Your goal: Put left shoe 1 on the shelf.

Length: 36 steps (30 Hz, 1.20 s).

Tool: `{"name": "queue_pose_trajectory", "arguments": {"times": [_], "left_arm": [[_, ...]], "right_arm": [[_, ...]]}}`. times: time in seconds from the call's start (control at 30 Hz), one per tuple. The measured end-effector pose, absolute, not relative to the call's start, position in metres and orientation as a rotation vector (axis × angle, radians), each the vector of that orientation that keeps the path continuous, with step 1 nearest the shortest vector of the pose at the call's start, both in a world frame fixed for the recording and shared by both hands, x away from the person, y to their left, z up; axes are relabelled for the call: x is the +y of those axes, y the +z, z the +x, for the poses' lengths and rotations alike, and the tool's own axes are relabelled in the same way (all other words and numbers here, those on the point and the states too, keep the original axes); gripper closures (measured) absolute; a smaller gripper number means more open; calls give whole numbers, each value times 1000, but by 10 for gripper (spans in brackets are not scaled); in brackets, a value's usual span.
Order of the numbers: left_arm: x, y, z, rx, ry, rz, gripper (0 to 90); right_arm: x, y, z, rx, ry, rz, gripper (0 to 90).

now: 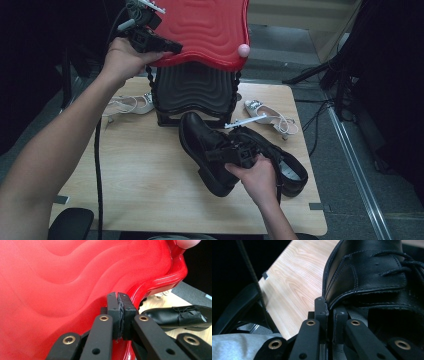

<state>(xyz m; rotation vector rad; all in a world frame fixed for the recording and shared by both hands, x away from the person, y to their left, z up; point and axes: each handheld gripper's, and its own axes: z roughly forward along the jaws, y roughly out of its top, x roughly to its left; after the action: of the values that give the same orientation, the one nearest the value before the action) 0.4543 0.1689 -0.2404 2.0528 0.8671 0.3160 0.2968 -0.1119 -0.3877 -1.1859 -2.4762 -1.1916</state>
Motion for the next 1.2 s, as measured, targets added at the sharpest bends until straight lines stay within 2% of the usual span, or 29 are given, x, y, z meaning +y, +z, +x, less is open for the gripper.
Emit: {"name": "queue_pose_trajectory", "arguments": {"times": [0.2, 0.53, 0.77, 1.2], "left_arm": [[169, -240, 454, 868, 309, 2055, 895], [169, -240, 454, 871, 303, 2055, 900], [169, -241, 454, 868, 304, 2057, 900], [170, -240, 454, 875, 292, 2068, 900]], "right_arm": [[-102, -361, 309, -2532, -1224, -1175, 867], [-78, -349, 350, -2564, -1340, -1214, 866], [-53, -356, 367, -2736, -1371, -1232, 867], [-23, -376, 390, -2712, -1464, -1284, 868]]}}
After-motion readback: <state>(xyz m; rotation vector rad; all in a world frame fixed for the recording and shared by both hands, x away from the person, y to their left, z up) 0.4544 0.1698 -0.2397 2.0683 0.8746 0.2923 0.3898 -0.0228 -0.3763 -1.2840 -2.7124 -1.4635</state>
